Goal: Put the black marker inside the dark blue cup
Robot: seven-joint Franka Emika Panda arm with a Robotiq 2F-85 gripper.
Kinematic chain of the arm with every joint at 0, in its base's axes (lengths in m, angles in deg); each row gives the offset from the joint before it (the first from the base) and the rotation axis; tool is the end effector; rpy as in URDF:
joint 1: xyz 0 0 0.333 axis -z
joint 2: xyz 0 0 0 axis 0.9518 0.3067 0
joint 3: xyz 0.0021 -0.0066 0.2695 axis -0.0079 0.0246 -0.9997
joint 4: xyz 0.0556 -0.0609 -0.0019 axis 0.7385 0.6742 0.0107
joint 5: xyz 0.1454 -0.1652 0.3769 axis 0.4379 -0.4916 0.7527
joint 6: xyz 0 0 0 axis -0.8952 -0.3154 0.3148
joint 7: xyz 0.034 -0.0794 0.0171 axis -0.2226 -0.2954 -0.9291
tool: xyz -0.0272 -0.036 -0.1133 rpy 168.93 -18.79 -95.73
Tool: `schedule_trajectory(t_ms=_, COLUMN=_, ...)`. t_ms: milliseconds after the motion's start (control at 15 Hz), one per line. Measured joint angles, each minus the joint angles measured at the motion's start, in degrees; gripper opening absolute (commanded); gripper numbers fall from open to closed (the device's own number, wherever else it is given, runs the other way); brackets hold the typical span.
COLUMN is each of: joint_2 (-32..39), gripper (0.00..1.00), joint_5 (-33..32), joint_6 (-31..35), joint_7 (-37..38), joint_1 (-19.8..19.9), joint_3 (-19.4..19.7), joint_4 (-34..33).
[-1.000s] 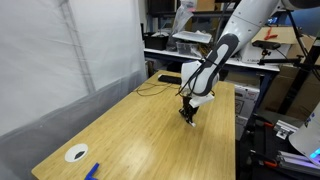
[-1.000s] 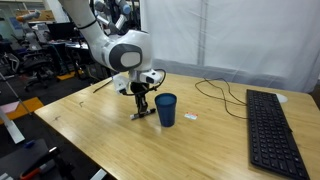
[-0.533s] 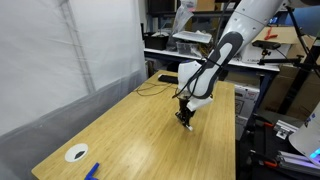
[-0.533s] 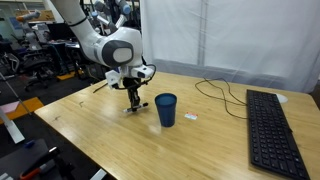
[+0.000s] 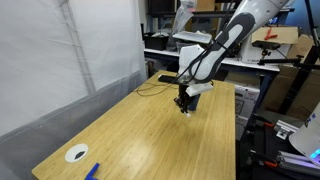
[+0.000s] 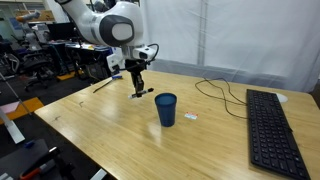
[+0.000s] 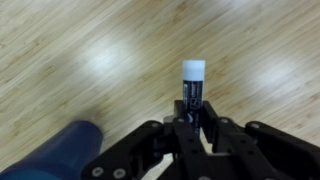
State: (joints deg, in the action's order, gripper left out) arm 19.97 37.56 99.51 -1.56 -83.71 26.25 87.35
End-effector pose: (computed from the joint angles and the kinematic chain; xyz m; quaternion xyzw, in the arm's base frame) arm 0.5496 0.0924 0.1093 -0.9772 0.2099 0.0077 0.0302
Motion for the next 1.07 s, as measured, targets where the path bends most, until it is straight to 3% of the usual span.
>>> schedule_trajectory(t_ms=667, joint_2=-8.11, gripper=0.05, joint_5=-9.91, joint_6=-2.35, joint_7=7.41, joint_1=0.36, joint_3=3.84, joint_4=3.01)
schedule_trajectory(t_ms=1000, joint_2=-11.78, gripper=0.05, joint_5=-13.54, joint_6=-3.35, joint_7=9.56, joint_1=2.63, joint_3=5.0, joint_4=4.42)
schedule_trajectory(t_ms=1067, joint_2=-12.41, gripper=0.19, joint_5=-13.77, joint_6=-3.7, joint_7=9.56, joint_1=3.29, joint_3=5.01, joint_4=4.57)
